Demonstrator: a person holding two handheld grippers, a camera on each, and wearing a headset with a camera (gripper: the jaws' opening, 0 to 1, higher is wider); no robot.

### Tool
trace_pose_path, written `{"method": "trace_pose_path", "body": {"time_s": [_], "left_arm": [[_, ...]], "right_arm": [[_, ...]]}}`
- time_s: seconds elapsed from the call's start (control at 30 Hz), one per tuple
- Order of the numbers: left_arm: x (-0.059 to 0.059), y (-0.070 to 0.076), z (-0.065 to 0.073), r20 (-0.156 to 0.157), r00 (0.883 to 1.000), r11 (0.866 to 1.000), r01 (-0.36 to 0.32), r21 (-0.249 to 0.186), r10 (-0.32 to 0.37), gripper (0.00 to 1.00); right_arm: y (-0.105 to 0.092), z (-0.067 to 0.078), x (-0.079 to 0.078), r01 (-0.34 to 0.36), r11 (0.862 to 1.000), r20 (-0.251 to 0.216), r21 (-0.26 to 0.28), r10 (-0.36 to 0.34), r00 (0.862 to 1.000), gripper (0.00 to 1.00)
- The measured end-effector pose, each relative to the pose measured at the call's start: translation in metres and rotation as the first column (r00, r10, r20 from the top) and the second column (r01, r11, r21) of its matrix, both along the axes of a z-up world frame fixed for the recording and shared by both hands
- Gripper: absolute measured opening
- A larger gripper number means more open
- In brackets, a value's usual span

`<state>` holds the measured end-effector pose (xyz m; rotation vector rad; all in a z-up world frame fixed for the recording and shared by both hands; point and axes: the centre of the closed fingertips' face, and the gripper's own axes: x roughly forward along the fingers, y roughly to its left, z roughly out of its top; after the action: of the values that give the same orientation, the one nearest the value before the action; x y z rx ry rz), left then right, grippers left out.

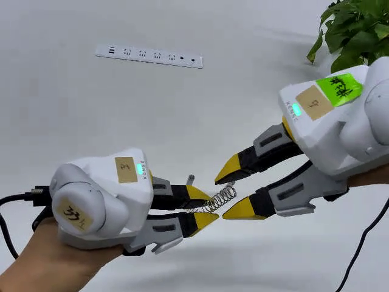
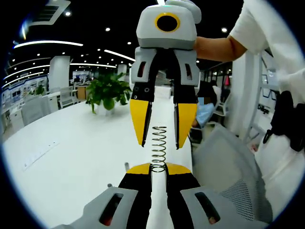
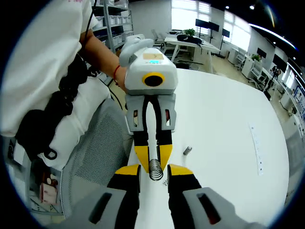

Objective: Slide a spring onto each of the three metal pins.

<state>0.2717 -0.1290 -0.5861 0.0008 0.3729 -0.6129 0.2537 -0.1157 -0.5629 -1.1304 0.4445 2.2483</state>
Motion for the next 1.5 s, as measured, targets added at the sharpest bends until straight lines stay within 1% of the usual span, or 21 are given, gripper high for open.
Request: {"method": "trace_pose_path", "body": {"time_s": [0.07,0.17,0.27,0.43,0.53,0.83,1.13,1.5], "left_arm": [[-0.0006,0.0003,0.0,0.002,1.0,1.0,-0.001,-0.002,0.001,0.1],[-0.0017,0.0018,-0.0001,0.004,1.0,1.0,-0.005,-0.003,0.005,0.1],[-0.0022,0.0027,0.0003,0.006,1.0,1.0,-0.006,-0.002,0.006,0.1],[-0.0019,0.0043,0.0014,0.011,1.0,1.0,-0.008,-0.005,0.008,0.1],[-0.0019,0.0053,0.0013,0.012,1.0,1.0,-0.008,-0.008,0.008,0.1],[-0.0003,0.0062,0.0012,0.015,1.0,1.0,-0.002,-0.011,0.003,0.1],[0.0007,0.0066,0.0027,0.026,1.0,1.0,-0.003,-0.006,0.003,0.1],[-0.0012,0.0086,0.0058,0.031,0.999,1.0,-0.016,-0.015,0.016,0.11]], "right_arm": [[0.0012,-0.001,-0.0017,-0.014,1.0,0.004,-0.011,0.014,1.0,0.21],[0.0021,-0.0049,-0.0033,-0.063,0.998,0.036,-0.032,0.064,0.997,0.19],[0.0012,-0.0063,-0.0052,-0.09,0.995,0.05,-0.049,0.092,0.995,0.18],[0.0028,-0.0061,-0.0044,-0.107,0.993,0.062,-0.055,0.111,0.992,0.15],[0.0034,-0.0062,-0.0026,-0.116,0.992,0.077,-0.056,0.12,0.99,0.13],[0.0045,-0.004,-0.0036,-0.11,0.992,0.077,-0.054,0.114,0.991,0.12],[0.0063,-0.0019,-0.003,-0.1,0.994,0.083,-0.045,0.104,0.991,0.12],[0.0105,-0.0003,-0.0063,-0.075,0.996,0.069,-0.038,0.077,0.995,0.12]]}}
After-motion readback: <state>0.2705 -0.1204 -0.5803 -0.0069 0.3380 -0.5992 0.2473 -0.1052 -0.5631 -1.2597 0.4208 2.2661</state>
